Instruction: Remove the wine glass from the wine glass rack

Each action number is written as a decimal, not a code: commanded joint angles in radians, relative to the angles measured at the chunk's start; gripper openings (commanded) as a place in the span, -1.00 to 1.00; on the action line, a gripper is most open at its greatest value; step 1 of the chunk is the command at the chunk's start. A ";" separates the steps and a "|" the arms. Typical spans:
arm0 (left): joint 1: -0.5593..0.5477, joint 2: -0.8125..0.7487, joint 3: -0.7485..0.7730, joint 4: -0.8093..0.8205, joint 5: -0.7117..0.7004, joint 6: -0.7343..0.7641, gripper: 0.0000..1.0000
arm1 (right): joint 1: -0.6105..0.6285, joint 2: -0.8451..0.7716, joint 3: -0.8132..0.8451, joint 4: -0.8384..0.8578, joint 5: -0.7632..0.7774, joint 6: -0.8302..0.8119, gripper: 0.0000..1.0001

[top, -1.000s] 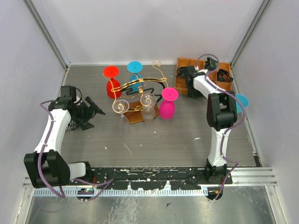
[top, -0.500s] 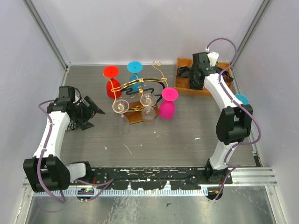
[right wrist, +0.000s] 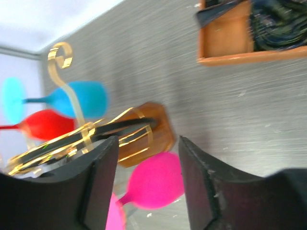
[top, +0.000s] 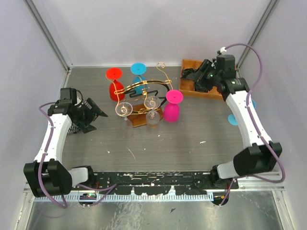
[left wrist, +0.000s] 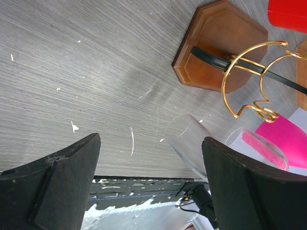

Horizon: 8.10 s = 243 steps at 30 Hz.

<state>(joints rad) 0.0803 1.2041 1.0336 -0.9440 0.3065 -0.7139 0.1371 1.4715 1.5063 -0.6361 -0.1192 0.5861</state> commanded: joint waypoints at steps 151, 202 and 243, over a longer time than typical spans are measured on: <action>0.001 -0.029 -0.077 0.050 0.120 0.001 0.85 | -0.059 -0.087 0.076 -0.272 0.337 -0.362 -0.98; 0.001 0.029 -0.093 0.072 0.131 0.039 0.87 | 0.237 0.689 -0.180 0.123 1.298 -0.594 -0.98; 0.001 0.058 -0.075 0.044 0.096 0.070 0.87 | 0.262 0.681 -0.127 0.068 0.614 -0.438 -0.25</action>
<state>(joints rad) 0.0803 1.2594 0.9333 -0.8818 0.4076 -0.6685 0.3897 2.1304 1.3842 -0.6369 0.8978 0.0757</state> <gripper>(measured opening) 0.931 0.370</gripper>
